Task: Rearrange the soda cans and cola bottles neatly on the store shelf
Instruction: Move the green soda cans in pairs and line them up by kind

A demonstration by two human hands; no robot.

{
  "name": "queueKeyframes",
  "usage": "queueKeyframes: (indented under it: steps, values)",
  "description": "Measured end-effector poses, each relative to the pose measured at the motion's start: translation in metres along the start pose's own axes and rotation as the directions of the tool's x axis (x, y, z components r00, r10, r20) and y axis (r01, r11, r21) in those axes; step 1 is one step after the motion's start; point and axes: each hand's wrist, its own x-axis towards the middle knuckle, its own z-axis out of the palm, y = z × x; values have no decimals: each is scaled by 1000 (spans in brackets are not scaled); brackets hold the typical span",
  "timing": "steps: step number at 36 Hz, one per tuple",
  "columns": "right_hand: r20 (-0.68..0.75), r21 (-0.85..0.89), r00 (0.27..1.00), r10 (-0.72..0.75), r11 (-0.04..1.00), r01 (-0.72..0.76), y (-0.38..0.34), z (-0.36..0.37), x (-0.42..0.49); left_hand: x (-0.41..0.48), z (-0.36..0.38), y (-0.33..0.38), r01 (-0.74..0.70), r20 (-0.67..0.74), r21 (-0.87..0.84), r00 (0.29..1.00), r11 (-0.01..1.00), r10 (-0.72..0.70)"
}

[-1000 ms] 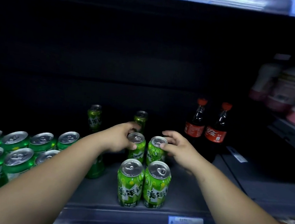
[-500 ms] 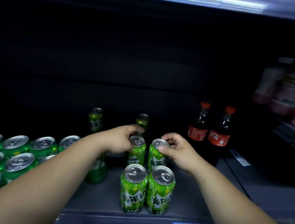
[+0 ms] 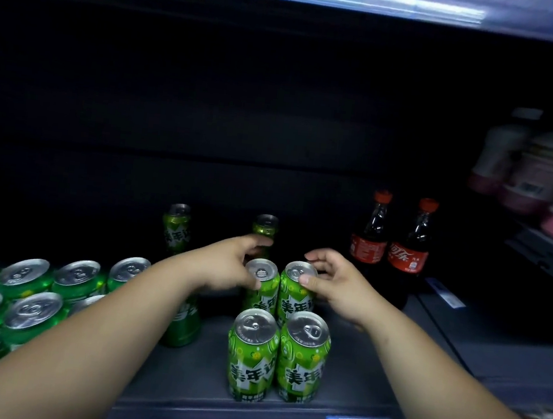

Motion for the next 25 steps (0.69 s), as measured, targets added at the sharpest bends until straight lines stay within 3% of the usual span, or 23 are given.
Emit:
queueKeyframes:
  steps: [5, 10, 17, 25]
  values:
    - [4, 88, 1000, 18, 996, -19, -1, 0, -1, -1, 4, -2, 23, -50, -46, 998, 999, -26]
    - [13, 32, 1000, 18, 999, -19, 1, -2, -4, -3, 4, 2, 24, 8, -23, 1000, 999, -24]
    - [16, -9, 1000, -15, 1000, 15, 3, 0, -6, -7, 8, 0, -22, -69, 29, 997, 999, 24]
    - [79, -86, 997, 2, 996, 5, -1, -6, -15, -16, 0, 5, -1, 69, 94, 998, 996, -5]
